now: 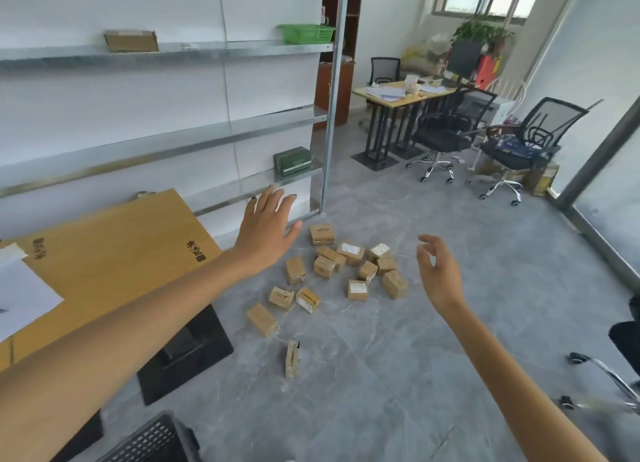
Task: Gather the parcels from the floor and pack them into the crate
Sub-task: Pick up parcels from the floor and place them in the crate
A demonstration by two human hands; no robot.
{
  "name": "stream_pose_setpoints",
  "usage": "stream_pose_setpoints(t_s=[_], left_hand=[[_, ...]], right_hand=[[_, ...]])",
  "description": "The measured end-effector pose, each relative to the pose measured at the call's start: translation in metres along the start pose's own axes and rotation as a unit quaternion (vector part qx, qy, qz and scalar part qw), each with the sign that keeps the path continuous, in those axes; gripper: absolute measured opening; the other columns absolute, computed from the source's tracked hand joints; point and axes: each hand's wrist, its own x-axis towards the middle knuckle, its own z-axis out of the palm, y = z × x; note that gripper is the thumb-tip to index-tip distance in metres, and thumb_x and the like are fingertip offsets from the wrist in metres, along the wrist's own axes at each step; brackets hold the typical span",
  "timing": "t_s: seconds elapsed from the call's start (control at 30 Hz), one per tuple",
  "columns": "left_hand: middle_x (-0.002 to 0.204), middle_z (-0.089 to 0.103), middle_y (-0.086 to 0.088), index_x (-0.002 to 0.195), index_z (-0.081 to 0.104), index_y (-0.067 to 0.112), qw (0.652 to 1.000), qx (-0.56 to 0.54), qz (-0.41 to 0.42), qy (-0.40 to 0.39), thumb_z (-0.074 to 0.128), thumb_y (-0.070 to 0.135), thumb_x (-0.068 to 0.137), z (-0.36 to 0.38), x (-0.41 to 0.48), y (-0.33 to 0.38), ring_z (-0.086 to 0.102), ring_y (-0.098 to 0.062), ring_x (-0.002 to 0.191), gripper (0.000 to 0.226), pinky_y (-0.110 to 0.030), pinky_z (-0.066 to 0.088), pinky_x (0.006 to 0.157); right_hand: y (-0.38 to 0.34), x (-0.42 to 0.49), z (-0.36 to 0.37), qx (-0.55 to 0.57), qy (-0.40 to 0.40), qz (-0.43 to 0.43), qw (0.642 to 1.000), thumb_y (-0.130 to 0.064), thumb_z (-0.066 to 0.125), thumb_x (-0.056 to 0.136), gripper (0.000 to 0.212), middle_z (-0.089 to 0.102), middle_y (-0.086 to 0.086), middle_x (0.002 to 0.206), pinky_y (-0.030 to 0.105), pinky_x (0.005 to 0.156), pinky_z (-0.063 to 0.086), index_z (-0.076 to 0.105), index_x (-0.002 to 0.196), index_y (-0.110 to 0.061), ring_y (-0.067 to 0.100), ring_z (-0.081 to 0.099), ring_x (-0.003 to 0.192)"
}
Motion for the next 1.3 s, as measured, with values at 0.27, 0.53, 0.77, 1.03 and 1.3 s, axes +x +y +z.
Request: stream_pose_setpoints(t_s=[0.27, 0.53, 0.77, 1.03, 1.3], left_hand=[[0.151, 0.031, -0.009, 0.143, 0.033, 0.012, 1.000, -0.015, -0.003, -0.012, 0.039, 0.037, 0.099, 0.054, 0.093, -0.008, 0.016, -0.027, 0.145, 0.051, -0.044, 0.018, 0.116], [0.152, 0.030, -0.009, 0.143, 0.031, 0.011, 0.999, -0.038, -0.009, -0.029, 0.037, 0.036, 0.100, 0.095, 0.191, -0.009, 0.016, -0.025, 0.145, 0.051, -0.045, 0.020, 0.116], [0.150, 0.033, -0.008, 0.143, 0.031, 0.011, 0.996, -0.064, -0.005, -0.059, 0.037, 0.036, 0.099, 0.148, 0.270, 0.022, 0.016, -0.026, 0.145, 0.050, -0.047, 0.020, 0.116], [0.148, 0.037, -0.006, 0.142, 0.034, 0.012, 0.993, -0.081, -0.040, -0.079, 0.040, 0.035, 0.099, 0.221, 0.356, 0.045, 0.022, -0.026, 0.143, 0.048, -0.046, 0.022, 0.115], [0.145, 0.039, -0.005, 0.140, 0.035, 0.013, 0.988, -0.091, -0.064, -0.104, 0.040, 0.034, 0.099, 0.277, 0.431, 0.038, 0.029, -0.024, 0.139, 0.047, -0.045, 0.026, 0.113]], right_hand=[[0.026, 0.095, 0.027, -0.002, 0.002, 0.020, 1.000, -0.020, 0.045, 0.098, 0.027, 0.057, -0.004, 0.101, 0.012, 0.064, 0.030, 0.054, 0.122, -0.016, 0.013, 0.050, 0.089], [0.040, 0.189, 0.055, 0.001, -0.012, 0.034, 0.999, -0.024, 0.043, 0.099, 0.028, 0.057, -0.006, 0.105, 0.008, 0.062, 0.036, 0.053, 0.124, -0.018, -0.002, 0.052, 0.076], [0.084, 0.271, 0.058, 0.013, -0.021, 0.058, 0.998, -0.022, 0.045, 0.098, 0.026, 0.058, -0.007, 0.102, 0.018, 0.065, 0.040, 0.054, 0.123, -0.017, 0.007, 0.052, 0.079], [0.147, 0.374, 0.047, 0.012, -0.049, 0.095, 0.994, -0.024, 0.044, 0.099, 0.025, 0.060, -0.004, 0.105, 0.027, 0.078, 0.040, 0.056, 0.120, -0.019, 0.014, 0.055, 0.094], [0.183, 0.457, 0.082, -0.008, -0.093, 0.129, 0.987, -0.020, 0.042, 0.098, 0.023, 0.064, 0.002, 0.103, 0.027, 0.074, 0.041, 0.058, 0.115, -0.018, 0.018, 0.057, 0.093]])
